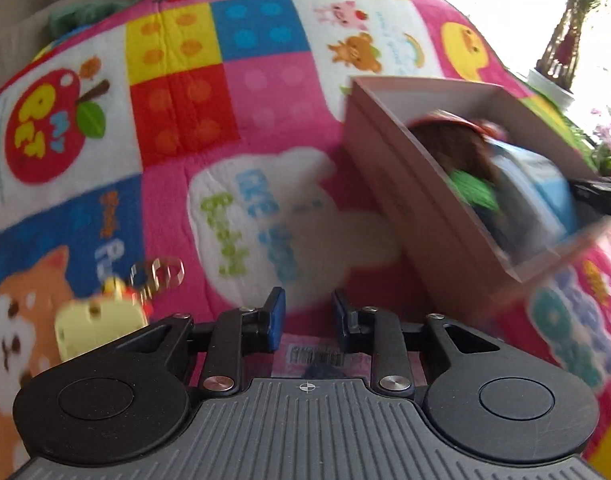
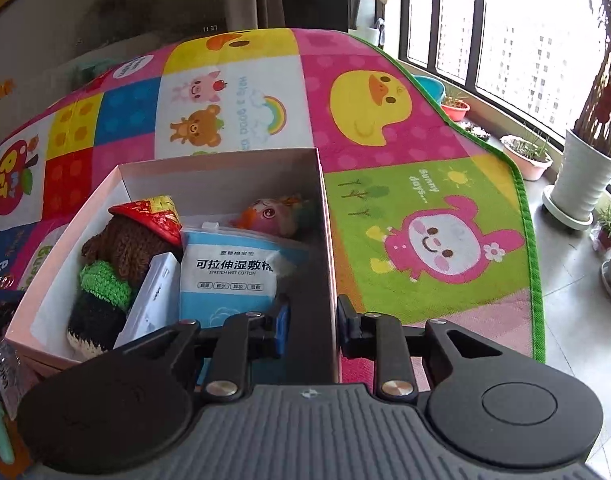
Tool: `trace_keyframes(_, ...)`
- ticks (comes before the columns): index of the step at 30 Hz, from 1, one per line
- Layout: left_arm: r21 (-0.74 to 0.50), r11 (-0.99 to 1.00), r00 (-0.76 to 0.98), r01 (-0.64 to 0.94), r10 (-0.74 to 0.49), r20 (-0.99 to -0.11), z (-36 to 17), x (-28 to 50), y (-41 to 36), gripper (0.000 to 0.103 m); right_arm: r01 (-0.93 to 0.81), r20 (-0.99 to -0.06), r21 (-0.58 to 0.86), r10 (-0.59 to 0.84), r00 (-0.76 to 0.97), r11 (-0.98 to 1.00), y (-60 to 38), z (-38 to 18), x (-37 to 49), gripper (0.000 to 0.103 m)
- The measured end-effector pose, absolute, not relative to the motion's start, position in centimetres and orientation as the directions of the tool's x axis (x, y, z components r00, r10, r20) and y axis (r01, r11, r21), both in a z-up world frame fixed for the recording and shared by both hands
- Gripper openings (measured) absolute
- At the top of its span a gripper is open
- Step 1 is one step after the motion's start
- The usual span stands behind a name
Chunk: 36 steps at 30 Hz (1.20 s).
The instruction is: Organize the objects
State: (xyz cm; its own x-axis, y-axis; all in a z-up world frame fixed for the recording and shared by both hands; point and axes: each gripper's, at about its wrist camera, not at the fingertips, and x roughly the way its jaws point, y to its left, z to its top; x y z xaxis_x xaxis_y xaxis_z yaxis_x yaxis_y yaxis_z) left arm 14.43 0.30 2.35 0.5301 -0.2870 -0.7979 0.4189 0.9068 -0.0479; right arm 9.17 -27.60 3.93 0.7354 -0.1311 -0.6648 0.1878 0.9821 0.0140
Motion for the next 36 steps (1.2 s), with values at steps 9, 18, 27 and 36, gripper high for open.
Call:
trace_keyframes(9, -0.303, 0.872, 0.509, 0.385, -0.474, -0.719, 5.1, 8.1, 3.9, 0.025, 0.031, -0.663, 0.127, 0.062, 0.746, 0.991, -22.5, 4.6, 9.8, 0.028)
trace_keyframes(18, -0.226, 0.893, 0.626, 0.389, -0.437, -0.646, 9.3, -1.2, 9.3, 0.025, -0.184, -0.552, 0.036, 0.173, 0.816, 0.982, -19.8, 8.5, 0.5, 0.073)
trace_keyframes(27, -0.182, 0.763, 0.391, 0.62, -0.502, -0.772, 5.4, -7.8, 7.0, 0.025, -0.442, -0.663, 0.031, 0.35, 0.662, 0.896, -12.0, 4.5, 1.1, 0.074)
trace_keyframes(36, -0.15, 0.852, 0.473, 0.502, -0.416, -0.776, 3.1, -3.7, 7.4, 0.021, -0.362, -0.708, 0.093, 0.317, 0.63, 0.927, -14.6, 4.0, 0.5, 0.046)
